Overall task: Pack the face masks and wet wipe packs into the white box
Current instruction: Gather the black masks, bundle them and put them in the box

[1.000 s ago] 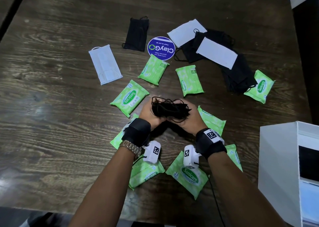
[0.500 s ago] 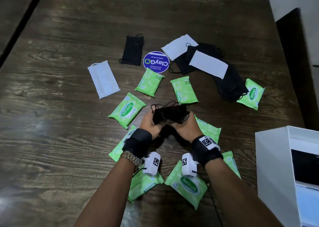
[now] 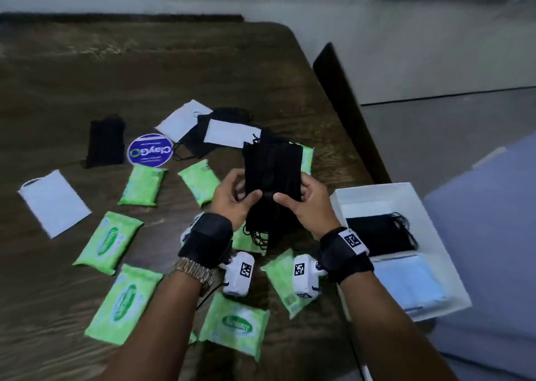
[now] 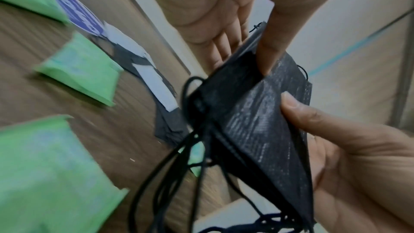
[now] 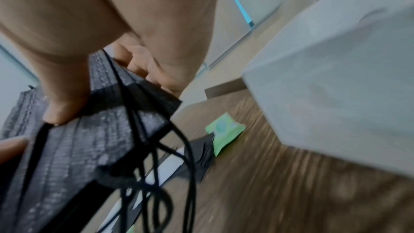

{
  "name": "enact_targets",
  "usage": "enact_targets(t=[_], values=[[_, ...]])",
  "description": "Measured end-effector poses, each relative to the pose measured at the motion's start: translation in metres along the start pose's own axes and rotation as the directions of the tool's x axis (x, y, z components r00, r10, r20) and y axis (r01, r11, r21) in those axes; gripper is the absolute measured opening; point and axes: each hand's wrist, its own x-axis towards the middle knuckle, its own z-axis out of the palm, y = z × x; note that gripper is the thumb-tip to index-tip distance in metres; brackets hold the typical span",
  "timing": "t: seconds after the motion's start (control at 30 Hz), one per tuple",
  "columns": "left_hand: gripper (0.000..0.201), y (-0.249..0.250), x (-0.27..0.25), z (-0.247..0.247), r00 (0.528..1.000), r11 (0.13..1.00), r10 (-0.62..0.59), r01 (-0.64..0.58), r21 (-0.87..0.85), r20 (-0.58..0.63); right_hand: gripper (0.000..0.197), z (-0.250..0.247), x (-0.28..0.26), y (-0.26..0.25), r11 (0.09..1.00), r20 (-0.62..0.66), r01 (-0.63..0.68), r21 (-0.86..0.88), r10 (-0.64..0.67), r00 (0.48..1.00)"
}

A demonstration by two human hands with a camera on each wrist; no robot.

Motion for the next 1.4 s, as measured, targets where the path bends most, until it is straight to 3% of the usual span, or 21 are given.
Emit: enact_targets(t=[0.1,0.2,0.3,0.37,0.43,0.5,0.63,0.73,0.9,1.0,1.13,1.2,1.3,1.4], values=[[0.036,0.011,0.009,0.063,0.991,0.987,0.024,-0.045,0.155,0.134,0.041,-0.06,-0.016,-0.006,1.0,-0.07,0.002,-0.022,-0.004,0.998],[0.039,0.017,0.012,0.124,0.965,0.93,0.022,-0.115,0.348,0.261,0.043,-0.117,-0.034,-0.004,1.0,-0.22,-0.026,0.007,0.026,0.975],[0.042,0.027,0.014,0.175,0.926,0.8,-0.007,-0.221,0.558,0.378,0.048,-0.177,-0.046,0.001,0.996,-0.38,-0.052,-0.071,0.021,0.925],[0.043,0.032,0.017,0.203,0.894,0.704,-0.047,-0.287,0.65,0.445,0.048,-0.213,-0.049,0.003,0.963,-0.356,-0.104,-0.247,0.01,0.935],[0.04,0.033,0.02,0.227,0.881,0.626,-0.109,-0.299,0.72,0.461,0.049,-0.24,-0.047,0.005,0.85,-0.25,-0.185,-0.493,0.066,0.966],[0.04,0.031,0.025,0.248,0.88,0.548,-0.172,-0.288,0.785,0.443,0.053,-0.258,-0.039,0.01,0.699,-0.212,-0.264,-0.665,0.162,0.964],[0.043,0.019,0.038,0.279,0.859,0.399,-0.264,-0.316,0.861,0.438,0.054,-0.268,-0.014,0.032,0.504,-0.282,-0.389,-0.771,0.277,0.919],[0.053,-0.003,0.047,0.291,0.835,0.294,-0.34,-0.343,0.892,0.433,0.041,-0.262,-0.006,0.054,0.453,-0.316,-0.438,-0.777,0.321,0.893],[0.063,-0.016,0.045,0.297,0.816,0.163,-0.412,-0.372,0.914,0.406,0.051,-0.266,-0.006,0.092,0.345,-0.325,-0.489,-0.801,0.434,0.84],[0.049,-0.018,0.042,0.297,0.806,0.122,-0.445,-0.377,0.918,0.39,0.036,-0.264,-0.004,0.09,0.285,-0.292,-0.431,-0.856,0.419,0.86],[0.053,-0.029,0.03,0.3,0.74,0.069,-0.554,-0.415,0.907,0.381,0.019,-0.263,-0.004,0.078,0.202,-0.204,-0.284,-0.937,0.343,0.917],[0.053,-0.034,0.024,0.302,0.759,0.06,-0.528,-0.414,0.908,0.381,0.023,-0.264,-0.004,0.07,0.174,-0.175,-0.232,-0.957,0.292,0.94],[0.052,-0.039,0.018,0.302,0.806,0.049,-0.475,-0.377,0.925,0.354,0.047,-0.263,-0.002,0.063,0.14,-0.143,-0.18,-0.974,0.241,0.96],[0.047,-0.042,0.013,0.301,0.828,0.073,-0.449,-0.339,0.938,0.335,0.054,-0.254,-0.001,0.066,0.105,0.032,0.006,-0.994,0.247,0.968]])
